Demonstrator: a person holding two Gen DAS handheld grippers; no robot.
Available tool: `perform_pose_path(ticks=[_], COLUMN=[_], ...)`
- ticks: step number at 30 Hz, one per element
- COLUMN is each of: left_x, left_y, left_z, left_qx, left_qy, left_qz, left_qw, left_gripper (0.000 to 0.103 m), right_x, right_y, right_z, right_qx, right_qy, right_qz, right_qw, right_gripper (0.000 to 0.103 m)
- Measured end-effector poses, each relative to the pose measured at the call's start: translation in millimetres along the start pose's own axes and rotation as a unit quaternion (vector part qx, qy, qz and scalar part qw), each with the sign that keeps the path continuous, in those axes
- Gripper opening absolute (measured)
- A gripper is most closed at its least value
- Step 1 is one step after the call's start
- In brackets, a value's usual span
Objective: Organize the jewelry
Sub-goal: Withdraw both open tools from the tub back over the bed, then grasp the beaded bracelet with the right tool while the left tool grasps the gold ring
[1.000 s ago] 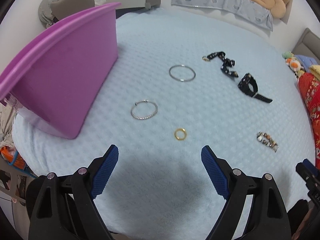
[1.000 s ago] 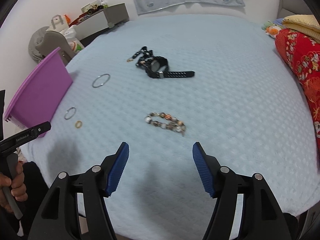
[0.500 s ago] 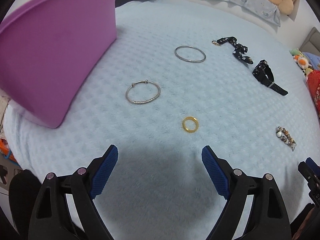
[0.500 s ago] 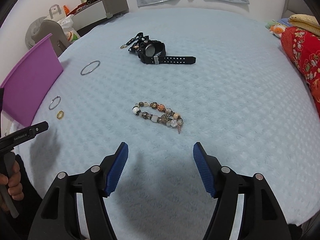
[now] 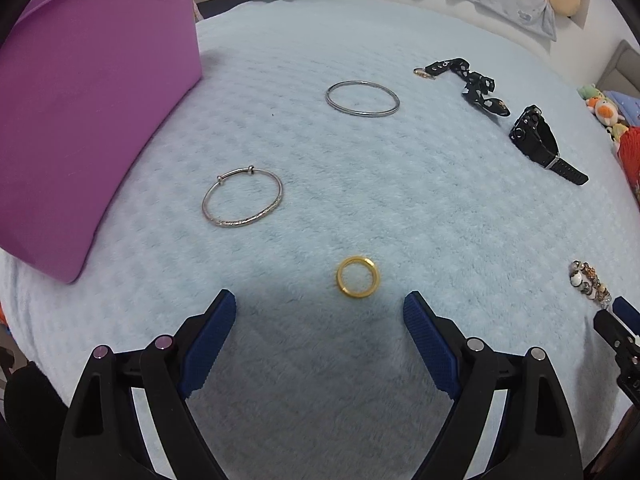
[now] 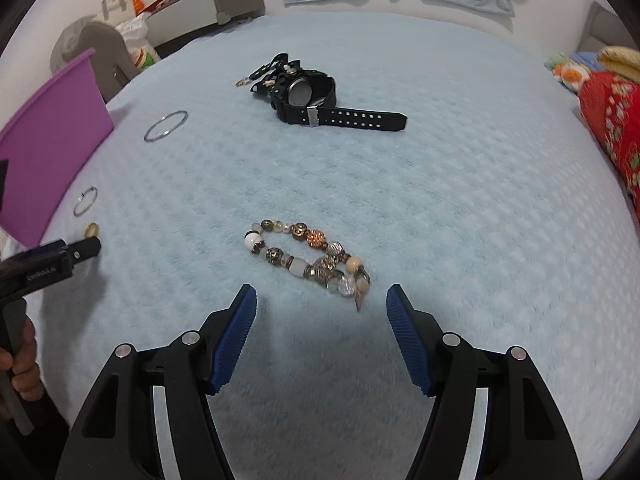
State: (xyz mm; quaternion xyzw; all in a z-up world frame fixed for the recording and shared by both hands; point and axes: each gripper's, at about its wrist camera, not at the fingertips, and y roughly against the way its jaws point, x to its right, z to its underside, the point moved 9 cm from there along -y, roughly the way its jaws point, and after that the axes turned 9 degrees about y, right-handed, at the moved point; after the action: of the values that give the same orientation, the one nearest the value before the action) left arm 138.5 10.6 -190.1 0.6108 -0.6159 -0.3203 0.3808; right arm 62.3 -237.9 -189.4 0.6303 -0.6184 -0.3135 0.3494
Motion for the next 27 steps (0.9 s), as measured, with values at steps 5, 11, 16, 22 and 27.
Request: perform_pose_path(ticks=[5,11,16,22,27], left_x=[1.9,2.6,1.6,3.0,3.8], left_y=[-5.5,-9.6,-12.9,-18.6,-18.0], left_z=[-5.4,-8.0,-8.8,-9.8,-9.5], left_qx=[0.004,0.011,0.018,0.033,0.042], left_qy=[0.0,-0.003,0.001,0.0,-0.001], left_qz=[-0.001,-0.004,0.0,-0.009,-0.016], left_qw=[1.0,0.9999,0.9998,0.9994,0.999], left_gripper=[0.086,0.09,0.093,0.097,0.097], right_x=[-0.6,0.7,1.8,1.0,-0.1], right_y=[-13.9,-22.7,-28.0,-33.2,-35.3], right_z=[-4.3,-9.6,-12.8,-14.1,-15.7], right_qx=[-0.005,-0.001,0.004,0.011,0.01], right_qy=[0.008,0.014,0.018,0.026,0.03], right_qz=[-0.002,-0.002,0.001,0.007,0.012], right_qw=[1.0,1.0,1.0,1.0,0.999], right_gripper=[0.067,0.068,0.07,0.072,0.072])
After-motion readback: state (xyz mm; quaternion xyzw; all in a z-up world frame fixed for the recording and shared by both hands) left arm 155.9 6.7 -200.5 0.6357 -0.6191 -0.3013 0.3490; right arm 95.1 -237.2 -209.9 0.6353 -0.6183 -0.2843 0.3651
